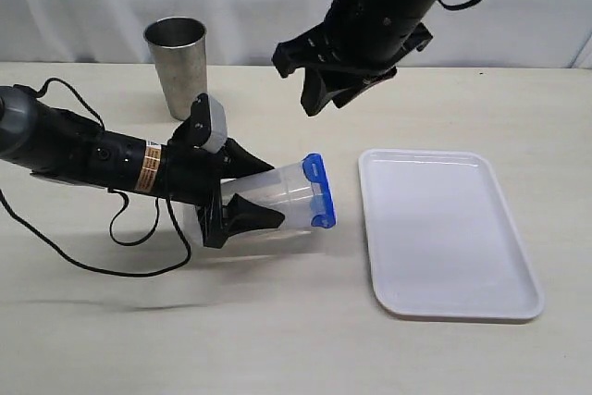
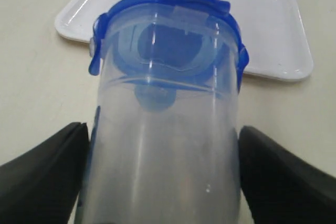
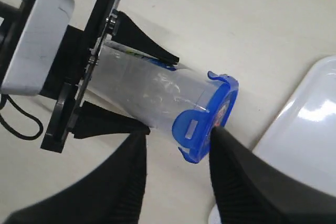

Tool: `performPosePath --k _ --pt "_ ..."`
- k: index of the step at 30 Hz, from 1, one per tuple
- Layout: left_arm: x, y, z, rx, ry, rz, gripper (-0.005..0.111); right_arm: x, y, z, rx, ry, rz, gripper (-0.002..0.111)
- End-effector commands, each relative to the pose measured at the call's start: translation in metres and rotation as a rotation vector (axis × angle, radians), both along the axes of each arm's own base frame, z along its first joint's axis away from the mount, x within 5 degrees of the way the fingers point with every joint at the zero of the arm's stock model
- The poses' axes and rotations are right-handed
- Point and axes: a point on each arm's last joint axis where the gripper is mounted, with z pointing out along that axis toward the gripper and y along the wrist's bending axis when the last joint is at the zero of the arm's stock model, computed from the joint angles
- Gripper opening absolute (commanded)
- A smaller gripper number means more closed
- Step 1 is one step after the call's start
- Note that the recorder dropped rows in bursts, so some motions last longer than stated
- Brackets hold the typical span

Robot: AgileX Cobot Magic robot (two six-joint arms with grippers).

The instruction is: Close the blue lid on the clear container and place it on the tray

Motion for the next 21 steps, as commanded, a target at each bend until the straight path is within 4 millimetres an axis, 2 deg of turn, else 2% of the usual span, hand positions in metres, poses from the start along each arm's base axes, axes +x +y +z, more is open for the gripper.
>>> performPosePath --k 1,3,4,7,11,14,21 --pt "0.002 0.004 -0.006 0.093 0.006 0.034 0.000 -0.003 -0.007 -0.024 -0.022 0.036 0.026 0.038" --pt "0.005 0.009 -0.011 0.167 0.018 0.078 0.000 -0.006 -0.010 -0.046 -0.030 0.058 0.030 0.038" --pt "0.005 0.010 -0.013 0.189 0.022 0.081 0.000 -0.006 -0.012 -0.051 -0.022 0.059 0.026 0.038" --pt "0.004 0.013 -0.019 0.279 0.046 0.099 0.000 -0.002 -0.020 -0.076 0.089 0.055 -0.004 0.038" --pt "0.004 0.014 -0.024 0.403 0.067 0.163 0.000 0.006 -0.027 -0.082 0.232 0.073 -0.005 0.038" --pt "0.007 0.016 -0.018 0.417 0.088 0.255 0.000 0.006 -0.027 -0.082 0.235 0.070 0.008 0.038" --pt "0.007 0.014 -0.014 0.414 0.079 0.257 0.000 0.007 -0.027 -0.081 0.231 0.061 0.019 0.038"
